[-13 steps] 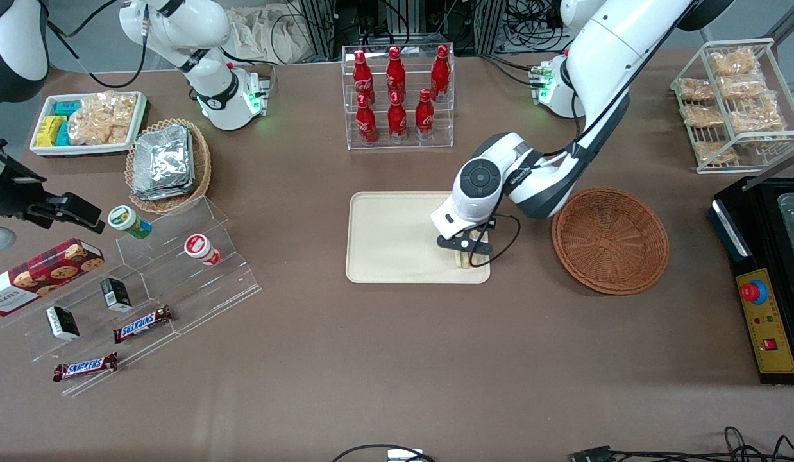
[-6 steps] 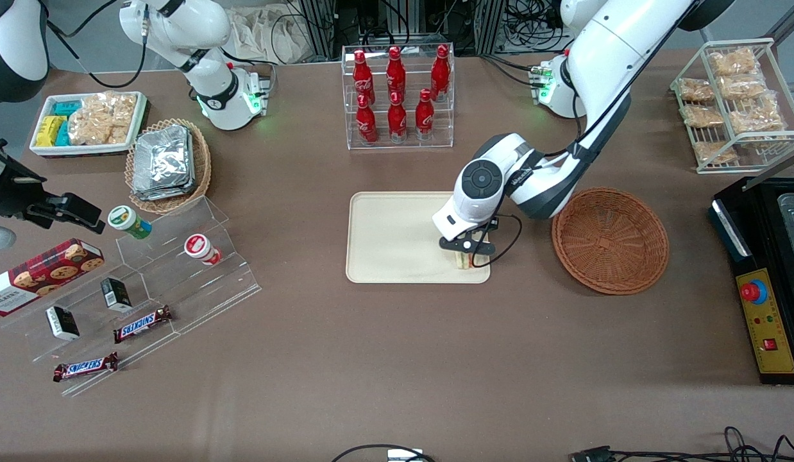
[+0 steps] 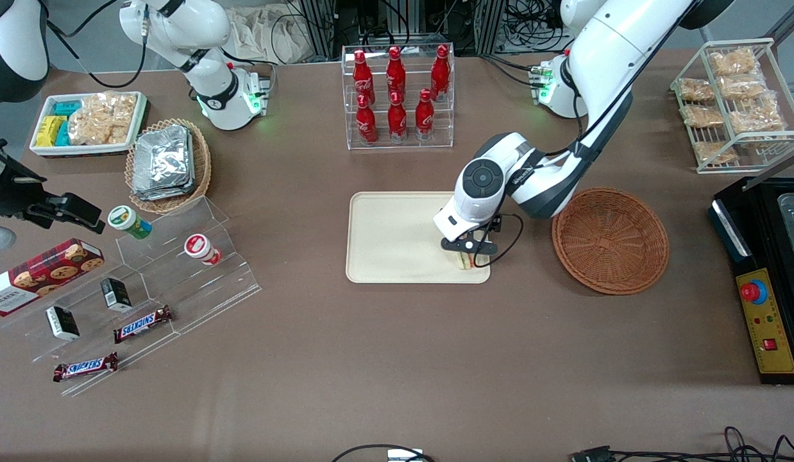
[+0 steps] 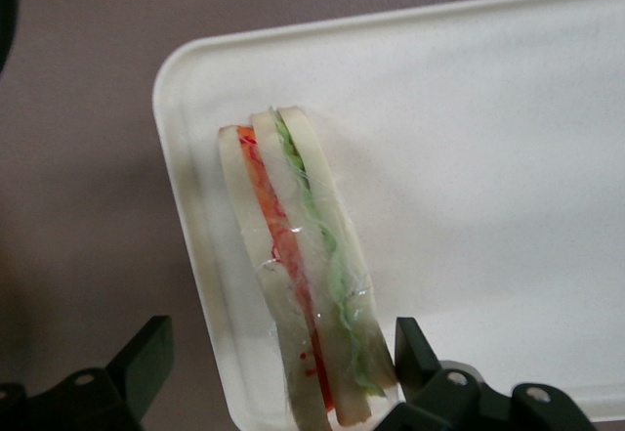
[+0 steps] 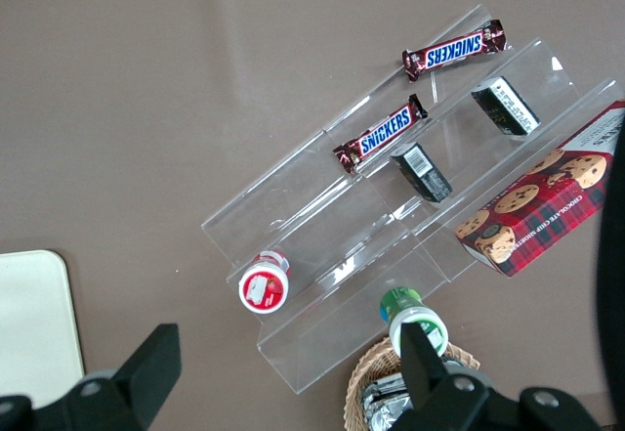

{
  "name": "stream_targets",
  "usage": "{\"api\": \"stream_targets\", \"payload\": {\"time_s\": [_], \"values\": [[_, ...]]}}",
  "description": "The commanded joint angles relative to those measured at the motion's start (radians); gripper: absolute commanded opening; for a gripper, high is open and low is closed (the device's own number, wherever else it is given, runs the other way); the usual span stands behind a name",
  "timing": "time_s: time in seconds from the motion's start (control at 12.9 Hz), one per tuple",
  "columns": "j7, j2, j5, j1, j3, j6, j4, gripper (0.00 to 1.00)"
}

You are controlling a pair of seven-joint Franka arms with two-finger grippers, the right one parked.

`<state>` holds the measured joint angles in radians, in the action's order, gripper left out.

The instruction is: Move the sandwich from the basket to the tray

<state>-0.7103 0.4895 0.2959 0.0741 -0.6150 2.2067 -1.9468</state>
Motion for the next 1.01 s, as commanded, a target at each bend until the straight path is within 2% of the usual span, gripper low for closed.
{"api": "stream_targets", "payload": {"time_s": [0.0, 0.23, 0.39, 0.54, 0.62, 0.78, 0.93], "values": [[-0.052, -0.141, -0.006, -0.002, -0.005, -0.143, 0.053, 1.00], [-0.025, -0.225, -0.109, -0.028, 0.001, -0.445, 0.303, 1.00], [-0.005, -0.252, -0.101, -0.060, 0.018, -0.629, 0.463, 1.00], [0.043, -0.343, -0.116, -0.053, 0.151, -0.656, 0.473, 1.00], [0.130, -0.379, -0.145, -0.051, 0.223, -0.657, 0.465, 1.00], [0.221, -0.436, -0.269, -0.043, 0.392, -0.661, 0.435, 1.00], [0.300, -0.508, -0.287, -0.051, 0.454, -0.633, 0.340, 1.00]]}}
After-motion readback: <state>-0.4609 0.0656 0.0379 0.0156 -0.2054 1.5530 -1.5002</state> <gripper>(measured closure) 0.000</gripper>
